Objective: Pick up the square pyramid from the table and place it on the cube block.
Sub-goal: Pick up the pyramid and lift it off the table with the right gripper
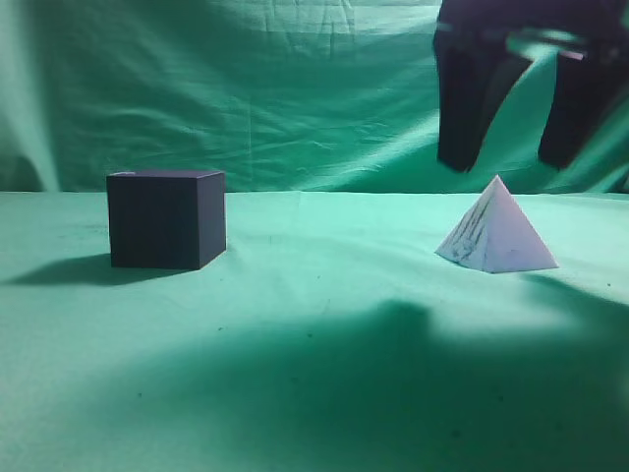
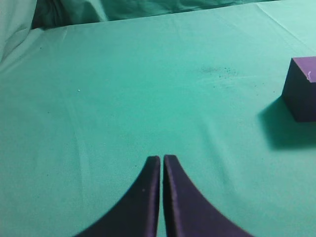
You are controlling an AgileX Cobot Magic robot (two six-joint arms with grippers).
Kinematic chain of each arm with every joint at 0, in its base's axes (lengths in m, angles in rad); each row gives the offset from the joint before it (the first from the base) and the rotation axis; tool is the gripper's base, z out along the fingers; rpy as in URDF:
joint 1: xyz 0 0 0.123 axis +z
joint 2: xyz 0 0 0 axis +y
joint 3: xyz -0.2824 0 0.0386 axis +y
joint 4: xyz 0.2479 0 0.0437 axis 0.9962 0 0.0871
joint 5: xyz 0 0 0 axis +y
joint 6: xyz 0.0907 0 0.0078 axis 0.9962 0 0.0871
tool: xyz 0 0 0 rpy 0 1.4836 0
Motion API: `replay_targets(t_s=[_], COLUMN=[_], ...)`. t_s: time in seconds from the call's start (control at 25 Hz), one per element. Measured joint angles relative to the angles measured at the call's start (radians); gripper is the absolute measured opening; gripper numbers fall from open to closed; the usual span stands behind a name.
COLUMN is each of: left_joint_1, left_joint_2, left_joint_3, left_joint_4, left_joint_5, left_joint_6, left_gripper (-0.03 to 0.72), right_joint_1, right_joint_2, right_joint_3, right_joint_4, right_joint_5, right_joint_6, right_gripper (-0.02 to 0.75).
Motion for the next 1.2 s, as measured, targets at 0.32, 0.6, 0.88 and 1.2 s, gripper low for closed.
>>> replay_targets(t_s=[0.32,0.6,0.88,1.2], left_joint_1=[0.0,0.0,0.0,0.0], left_joint_2=[0.0,0.0,0.0,0.0], left_joint_3=[0.0,0.0,0.0,0.0], left_joint_4=[0.0,0.0,0.0,0.0], left_joint_5=[0.0,0.0,0.0,0.0], left_joint_6=[0.0,0.0,0.0,0.0], left_gripper=[0.0,0.0,0.0,0.0], right_joint_1=[0.0,0.0,0.002,0.002], right_joint_2=[0.155,0.209,0.214,0.227], right_joint_3=[-0.005,-0.009,-0.045,-0.309], right_joint_4=[-0.028,-0.03,-0.033,-0.046], right_joint_5=[-0.111,-0.149,-0.11,0.169], right_joint_6=[0.0,0.0,0.01,0.01], right_gripper=[0.645,0.499,0.401,0.375])
